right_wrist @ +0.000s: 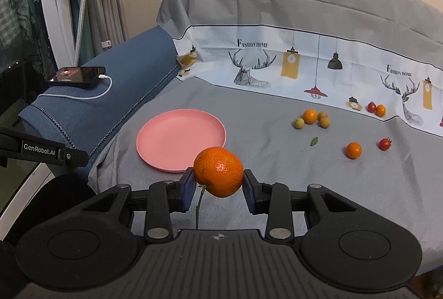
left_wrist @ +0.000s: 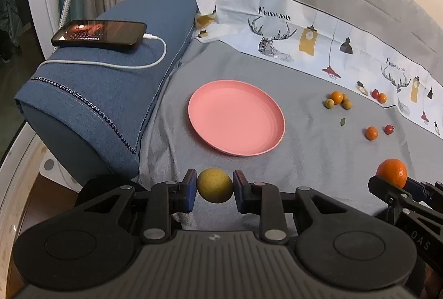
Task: Organize fruits
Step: 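Carry the yellow fruit and mandarin toward the pink plate with both tools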
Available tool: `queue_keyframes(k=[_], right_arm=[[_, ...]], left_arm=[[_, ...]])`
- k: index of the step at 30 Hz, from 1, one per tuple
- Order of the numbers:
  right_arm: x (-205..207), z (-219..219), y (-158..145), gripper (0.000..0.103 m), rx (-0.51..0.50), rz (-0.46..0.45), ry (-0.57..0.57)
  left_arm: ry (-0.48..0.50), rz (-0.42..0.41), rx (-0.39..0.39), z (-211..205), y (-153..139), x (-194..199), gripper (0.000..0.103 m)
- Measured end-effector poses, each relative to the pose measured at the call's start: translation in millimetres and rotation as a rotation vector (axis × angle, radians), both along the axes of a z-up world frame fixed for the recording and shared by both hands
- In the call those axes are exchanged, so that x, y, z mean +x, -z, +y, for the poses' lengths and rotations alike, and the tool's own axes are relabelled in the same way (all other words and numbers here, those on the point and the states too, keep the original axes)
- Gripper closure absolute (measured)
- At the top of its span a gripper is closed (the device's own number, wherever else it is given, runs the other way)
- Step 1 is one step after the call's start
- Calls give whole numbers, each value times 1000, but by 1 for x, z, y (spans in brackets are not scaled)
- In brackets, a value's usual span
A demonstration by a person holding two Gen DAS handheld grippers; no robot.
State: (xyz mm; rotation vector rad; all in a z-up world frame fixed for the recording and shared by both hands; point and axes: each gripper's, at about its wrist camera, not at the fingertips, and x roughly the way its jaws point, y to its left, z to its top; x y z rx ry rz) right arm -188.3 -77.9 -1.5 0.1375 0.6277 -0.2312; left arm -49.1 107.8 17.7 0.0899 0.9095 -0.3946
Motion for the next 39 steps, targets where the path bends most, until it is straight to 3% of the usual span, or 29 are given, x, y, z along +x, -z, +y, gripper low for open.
queue_keyframes(k=[14, 30, 39], right_arm=[[41, -7, 22, 65, 11, 60, -24], [157, -11, 69, 65, 25, 139, -108], [208, -15, 103, 65, 31, 223, -137]], left_arm=[[-10, 68, 59, -19, 28, 43, 72], [7, 128, 118, -70, 79, 146, 72], [52, 177, 172, -96, 117, 182, 72]])
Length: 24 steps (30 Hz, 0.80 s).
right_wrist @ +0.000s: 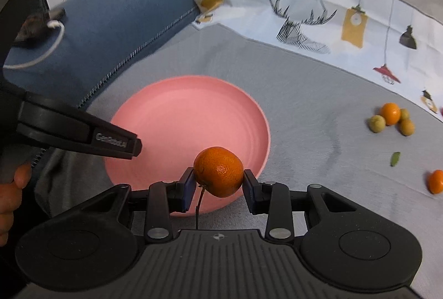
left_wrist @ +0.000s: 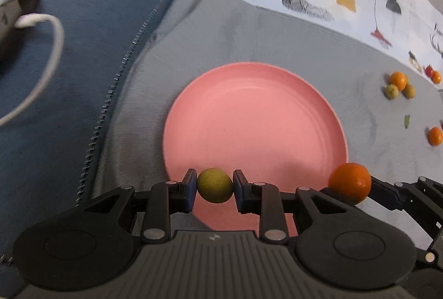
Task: Organize fruits
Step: 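Carry the yellow fruit and mandarin toward the pink plate with both tools, then open both tools to drop the fruits onto the pink plate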
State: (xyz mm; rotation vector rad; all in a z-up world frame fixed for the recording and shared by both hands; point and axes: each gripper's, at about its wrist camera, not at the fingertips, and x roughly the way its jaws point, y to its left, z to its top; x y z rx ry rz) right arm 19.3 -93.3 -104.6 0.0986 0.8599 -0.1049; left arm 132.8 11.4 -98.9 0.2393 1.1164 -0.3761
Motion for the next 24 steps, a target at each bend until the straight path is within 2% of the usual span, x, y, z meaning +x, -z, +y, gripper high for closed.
queue_keyframes(k=[6, 8, 9, 10, 11, 12, 13, 15, 18, 20, 24], right_arm=[[16, 3, 17, 65, 4, 44, -17], [22, 5, 20, 65, 2, 52, -26], [25, 5, 20, 65, 1, 54, -26], [27, 6, 19, 65, 0, 48, -28], [29, 6, 18, 63, -3, 42, -27], [30, 5, 15, 57, -10, 37, -20], [29, 4, 11, 52, -9, 20, -19], [23, 5, -1, 32, -22, -16, -20], [7, 8, -17, 20, -44, -26, -33], [-13, 7, -25, 15, -33, -21, -21], [-53, 10, -37, 13, 3, 5, -3]], left_arm=[[30, 18, 46, -11, 22, 8, 71], [48, -3, 60, -15, 23, 8, 62], [53, -9, 66, -17, 22, 9, 47], [52, -18, 66, -17, 20, 9, 26], [41, -42, 57, -16, 16, 9, 19], [42, -55, 41, -14, 11, 9, 2], [35, -69, 39, -13, 6, 7, 0], [23, -96, 42, -9, -3, 3, 0], [12, -79, 37, 0, -11, -10, 0], [11, -62, 22, 9, -18, -24, 0], [0, -46, -2, 31, -36, -65, 0]])
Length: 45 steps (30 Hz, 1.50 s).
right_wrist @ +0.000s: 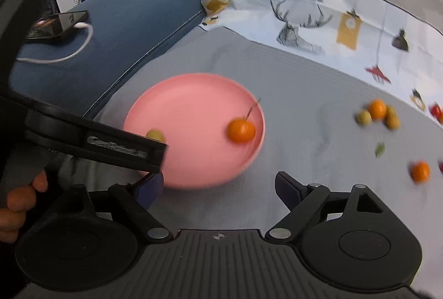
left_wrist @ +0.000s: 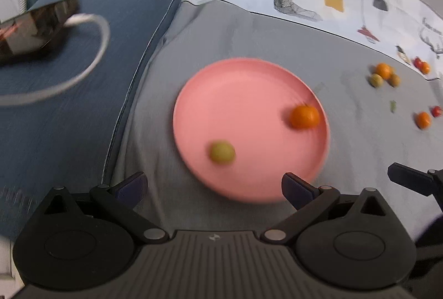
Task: Organize fruits
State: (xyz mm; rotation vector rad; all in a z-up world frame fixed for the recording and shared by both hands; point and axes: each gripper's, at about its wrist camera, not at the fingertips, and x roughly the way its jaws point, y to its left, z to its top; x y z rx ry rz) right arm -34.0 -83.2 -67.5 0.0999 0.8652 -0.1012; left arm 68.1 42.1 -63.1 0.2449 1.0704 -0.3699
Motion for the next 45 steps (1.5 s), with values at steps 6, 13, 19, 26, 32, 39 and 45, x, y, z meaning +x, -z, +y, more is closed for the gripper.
queue_keyframes(k=[6, 13, 19, 26, 32, 39, 45], right_arm=[[-51, 19, -25, 9, -43, -47, -16], [-90, 36, -61, 6, -111, -185, -33], [-118, 41, -79, 5, -126, -265, -22], [-147, 44, -90, 4, -120, -314, 4], [-161, 43, -92, 4, -106, -330, 25], [-165, 45, -92, 4, -97, -335, 27], [-165, 45, -92, 4, -94, -331, 28]], left_arm=[[-95, -17, -8, 33, -23, -49, 0], [-143, -88, -41, 55, -53, -82, 0], [-118, -152, -54, 59, -71, -114, 0], [-95, -191, -66, 59, -83, -134, 0], [-79, -221, -66, 59, -90, -147, 0], [-79, -225, -66, 61, -90, -148, 0], [-78, -224, -64, 61, -89, -147, 0]])
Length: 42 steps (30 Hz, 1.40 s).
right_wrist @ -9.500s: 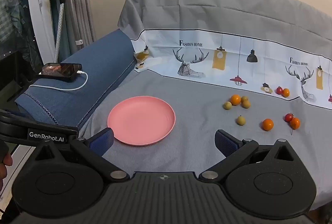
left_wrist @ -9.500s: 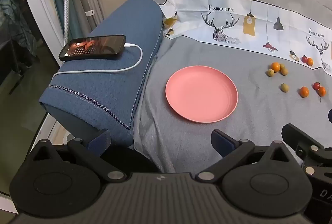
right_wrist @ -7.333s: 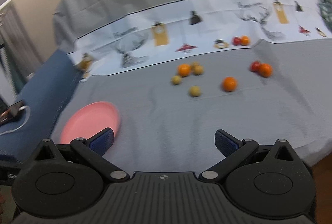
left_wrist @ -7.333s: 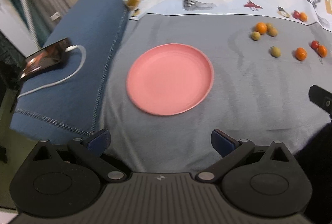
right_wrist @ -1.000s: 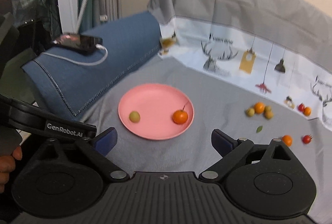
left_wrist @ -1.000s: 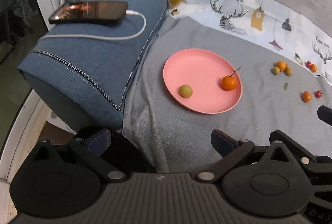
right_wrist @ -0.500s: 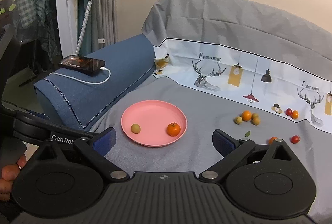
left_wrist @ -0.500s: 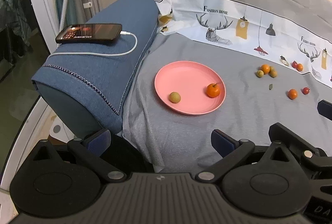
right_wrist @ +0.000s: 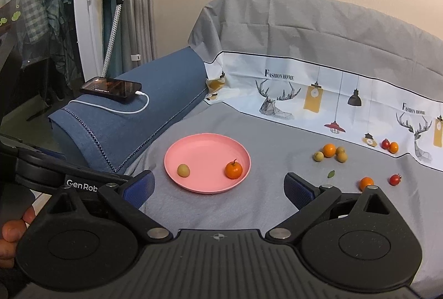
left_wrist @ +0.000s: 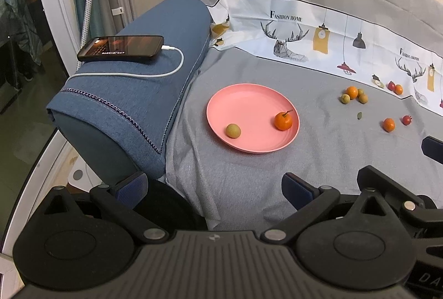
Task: Organize fruits
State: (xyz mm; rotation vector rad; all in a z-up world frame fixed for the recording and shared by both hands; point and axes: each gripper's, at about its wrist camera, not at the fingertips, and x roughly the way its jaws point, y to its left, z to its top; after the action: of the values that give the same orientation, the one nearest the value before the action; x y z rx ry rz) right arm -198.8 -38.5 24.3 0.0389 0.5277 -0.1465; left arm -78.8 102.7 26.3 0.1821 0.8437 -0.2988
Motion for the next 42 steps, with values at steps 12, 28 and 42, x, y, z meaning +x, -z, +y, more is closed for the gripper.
queue_keyframes(k=[12, 28, 42], right_arm=[[3, -2, 2, 4, 17, 11, 3], [8, -18, 12, 4, 75, 26, 25], [10, -62, 29, 3, 159, 42, 143]], left_arm=[[3, 7, 23, -4, 3, 1, 0], [16, 33, 82, -18, 12, 7, 0], [123, 53, 194, -68, 29, 18, 0]])
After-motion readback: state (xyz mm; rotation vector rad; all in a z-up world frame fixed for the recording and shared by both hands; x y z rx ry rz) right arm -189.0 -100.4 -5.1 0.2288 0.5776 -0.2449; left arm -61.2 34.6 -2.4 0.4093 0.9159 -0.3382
